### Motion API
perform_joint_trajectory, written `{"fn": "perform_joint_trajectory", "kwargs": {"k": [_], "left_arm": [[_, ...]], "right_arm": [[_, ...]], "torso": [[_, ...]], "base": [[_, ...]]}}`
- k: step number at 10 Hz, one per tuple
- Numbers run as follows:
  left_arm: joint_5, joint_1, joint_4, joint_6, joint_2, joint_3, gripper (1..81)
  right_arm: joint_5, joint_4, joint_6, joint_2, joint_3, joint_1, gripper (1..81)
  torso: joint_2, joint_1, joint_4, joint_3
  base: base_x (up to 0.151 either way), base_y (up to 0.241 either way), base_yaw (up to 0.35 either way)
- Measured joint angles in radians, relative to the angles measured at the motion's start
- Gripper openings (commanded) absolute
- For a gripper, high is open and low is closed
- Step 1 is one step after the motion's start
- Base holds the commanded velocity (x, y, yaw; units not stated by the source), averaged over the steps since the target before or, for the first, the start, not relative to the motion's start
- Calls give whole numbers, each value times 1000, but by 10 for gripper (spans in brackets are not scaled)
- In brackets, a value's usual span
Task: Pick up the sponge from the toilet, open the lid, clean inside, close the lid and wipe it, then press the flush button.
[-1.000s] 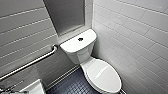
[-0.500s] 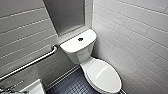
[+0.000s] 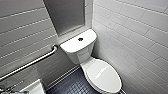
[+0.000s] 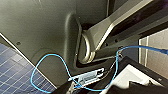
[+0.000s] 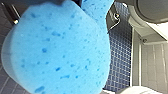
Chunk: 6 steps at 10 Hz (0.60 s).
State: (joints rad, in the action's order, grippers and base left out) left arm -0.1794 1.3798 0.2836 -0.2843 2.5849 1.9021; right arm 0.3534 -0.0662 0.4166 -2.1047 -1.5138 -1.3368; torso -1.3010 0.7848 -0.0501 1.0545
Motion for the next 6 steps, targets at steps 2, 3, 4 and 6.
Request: {"fn": "perform_joint_trajectory", "kwargs": {"k": [2,3,4,6], "left_arm": [[3,13,2,10,54,77,811],[3,20,3,16,76,106,811],[4,27,4,18,94,125,811],[2,44,4,19,107,129,811]], "right_arm": [[-41,0,0,-1,50,143,10],[-69,2,2,0,61,198,10],[-123,7,3,0,70,277,10],[-202,19,3,-1,83,408,10]], "torso": [[0,0,0,0],[0,0,0,0],[-1,0,0,0],[-35,21,0,0]], "base": [[0,0,0],[0,0,0],[0,0,0],[0,0,0]]}}
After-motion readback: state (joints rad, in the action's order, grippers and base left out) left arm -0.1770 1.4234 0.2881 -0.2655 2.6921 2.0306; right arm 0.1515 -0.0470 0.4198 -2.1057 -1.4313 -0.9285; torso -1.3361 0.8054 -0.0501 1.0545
